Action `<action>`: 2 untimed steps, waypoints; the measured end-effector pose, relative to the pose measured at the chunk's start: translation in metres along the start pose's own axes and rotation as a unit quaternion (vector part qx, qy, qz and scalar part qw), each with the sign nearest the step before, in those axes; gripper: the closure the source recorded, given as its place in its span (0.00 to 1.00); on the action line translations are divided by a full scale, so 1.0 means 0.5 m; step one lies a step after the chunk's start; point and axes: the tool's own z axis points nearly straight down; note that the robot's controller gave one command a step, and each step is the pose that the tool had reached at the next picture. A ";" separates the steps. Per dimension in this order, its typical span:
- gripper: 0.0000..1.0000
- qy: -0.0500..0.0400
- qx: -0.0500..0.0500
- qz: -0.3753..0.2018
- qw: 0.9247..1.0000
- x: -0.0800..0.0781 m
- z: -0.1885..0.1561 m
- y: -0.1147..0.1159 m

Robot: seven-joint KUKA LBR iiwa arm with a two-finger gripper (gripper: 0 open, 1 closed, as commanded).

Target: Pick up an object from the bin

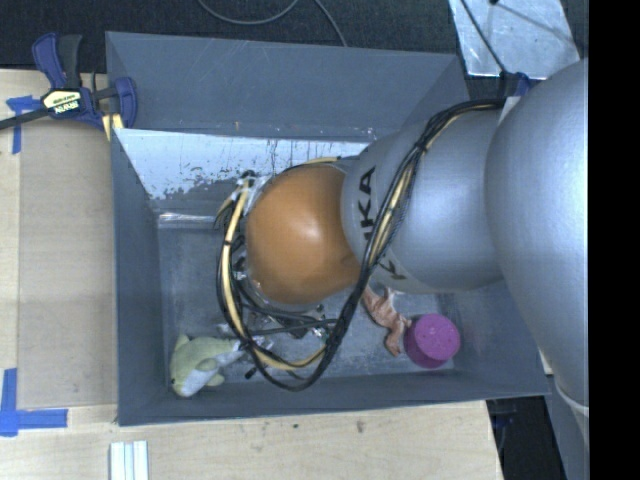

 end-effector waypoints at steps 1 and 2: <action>1.00 -0.003 0.001 0.000 1.000 -0.002 -0.038 -0.001; 1.00 -0.004 0.001 0.001 1.000 -0.003 -0.064 -0.001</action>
Offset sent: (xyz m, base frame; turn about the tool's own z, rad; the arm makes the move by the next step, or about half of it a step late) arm 0.0001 -0.0001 0.0059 0.0000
